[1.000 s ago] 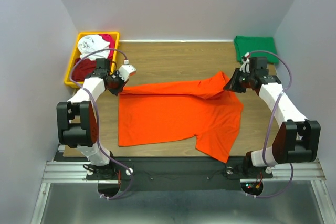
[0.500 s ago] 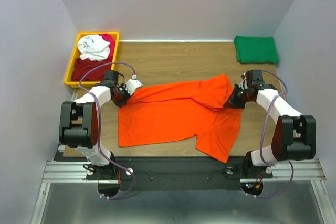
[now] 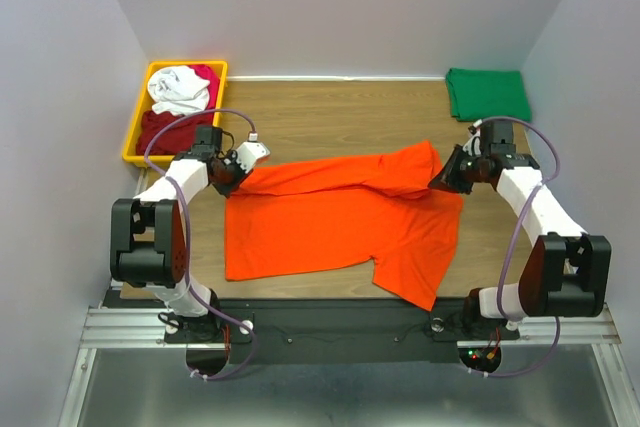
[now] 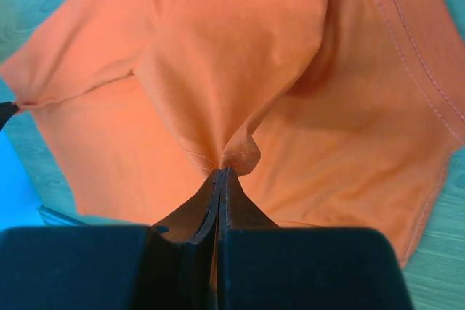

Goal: Fold and stack the t-shirts
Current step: Fold the tshirt

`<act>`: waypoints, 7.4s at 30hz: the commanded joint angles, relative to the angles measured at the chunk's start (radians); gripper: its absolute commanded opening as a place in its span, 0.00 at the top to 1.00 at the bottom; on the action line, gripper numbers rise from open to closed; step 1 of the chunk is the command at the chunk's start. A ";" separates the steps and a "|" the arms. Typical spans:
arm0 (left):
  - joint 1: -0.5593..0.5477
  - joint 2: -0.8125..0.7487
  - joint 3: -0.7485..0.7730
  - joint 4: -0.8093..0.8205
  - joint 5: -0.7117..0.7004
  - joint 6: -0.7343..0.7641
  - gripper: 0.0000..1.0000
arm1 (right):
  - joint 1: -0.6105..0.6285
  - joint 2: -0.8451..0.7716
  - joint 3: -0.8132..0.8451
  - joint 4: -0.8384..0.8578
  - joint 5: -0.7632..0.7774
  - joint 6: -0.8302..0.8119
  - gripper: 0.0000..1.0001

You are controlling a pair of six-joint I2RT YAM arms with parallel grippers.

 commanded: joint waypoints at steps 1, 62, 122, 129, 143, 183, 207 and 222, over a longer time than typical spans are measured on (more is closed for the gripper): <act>0.003 -0.061 0.024 -0.058 0.023 0.027 1.00 | -0.008 -0.036 0.002 -0.018 -0.017 -0.004 0.99; -0.484 0.205 0.258 0.153 0.301 -0.509 0.41 | 0.478 0.160 -0.061 0.087 0.436 -0.917 0.40; -0.634 0.433 0.499 0.516 0.240 -0.410 0.43 | 0.291 0.661 0.548 0.071 0.384 -0.802 0.99; -0.646 0.519 0.587 0.530 0.192 -0.384 0.39 | 0.281 0.648 0.553 0.051 0.371 -0.797 0.99; -0.663 0.628 0.703 0.528 0.211 -0.391 0.55 | 0.262 0.605 0.564 0.016 0.362 -0.802 0.99; -0.596 0.136 0.360 0.034 0.471 -0.236 0.55 | 0.107 0.407 0.577 -0.383 0.161 -0.816 0.59; 0.050 -0.032 0.113 -0.100 0.362 -0.207 0.49 | 0.009 0.741 0.765 -0.172 0.193 -0.495 0.96; 0.107 -0.088 -0.015 -0.151 0.180 0.024 0.49 | -0.048 0.711 0.685 -0.173 0.123 -0.533 0.84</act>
